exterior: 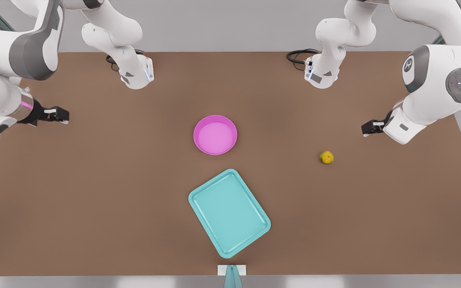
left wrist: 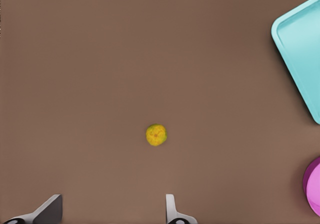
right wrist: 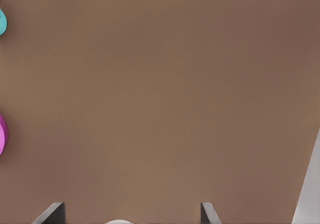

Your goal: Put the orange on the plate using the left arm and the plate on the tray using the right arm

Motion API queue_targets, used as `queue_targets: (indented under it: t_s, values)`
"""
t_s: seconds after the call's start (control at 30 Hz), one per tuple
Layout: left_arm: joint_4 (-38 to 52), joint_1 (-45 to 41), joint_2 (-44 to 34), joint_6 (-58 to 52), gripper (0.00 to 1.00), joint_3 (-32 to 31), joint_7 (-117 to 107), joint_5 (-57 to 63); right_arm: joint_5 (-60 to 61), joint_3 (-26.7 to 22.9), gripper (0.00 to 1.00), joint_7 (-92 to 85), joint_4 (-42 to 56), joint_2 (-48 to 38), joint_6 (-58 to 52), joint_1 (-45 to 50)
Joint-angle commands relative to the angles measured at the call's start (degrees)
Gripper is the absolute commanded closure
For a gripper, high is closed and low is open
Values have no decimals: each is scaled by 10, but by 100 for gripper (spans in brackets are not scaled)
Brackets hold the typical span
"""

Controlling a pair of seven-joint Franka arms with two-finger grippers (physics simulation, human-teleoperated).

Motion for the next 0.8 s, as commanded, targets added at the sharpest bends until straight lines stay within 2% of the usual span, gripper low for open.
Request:
queue_targets:
  t_s: [0.0, 0.07, 0.1, 0.13, 0.2, 0.27, 0.37, 0.77]
  values:
    - [-1, 0, 1, 10, 0, 0, -28, 1, -2, 0, 0, -28, 0, -1, 58, 1]
    - [-24, -12, 13, 15, 0, 0, -34, 0, -2, 0, 0, -30, 0, -1, 58, 2]
    - [-40, -30, 53, 24, 0, 0, -34, 0, -1, 0, 0, -31, 0, -1, 58, 2]
    - [-43, -43, 136, 45, 0, -1, -33, -6, -1, 0, 0, -30, -1, -1, 58, 2]
    - [-197, -48, 153, 255, 0, -2, -31, -7, 0, 0, 0, -30, -1, -1, 58, 1]
    - [-263, -58, 157, 372, 0, -3, -32, -8, 0, 0, 0, -29, -3, 0, 58, 1]
    - [-301, -57, 161, 403, 0, -1, -25, -7, 3, 0, 0, -28, -5, -1, 58, 0]
    - [-334, -32, 183, 403, 0, 20, -22, -2, 4, -1, 0, -30, -17, 3, 60, -2]
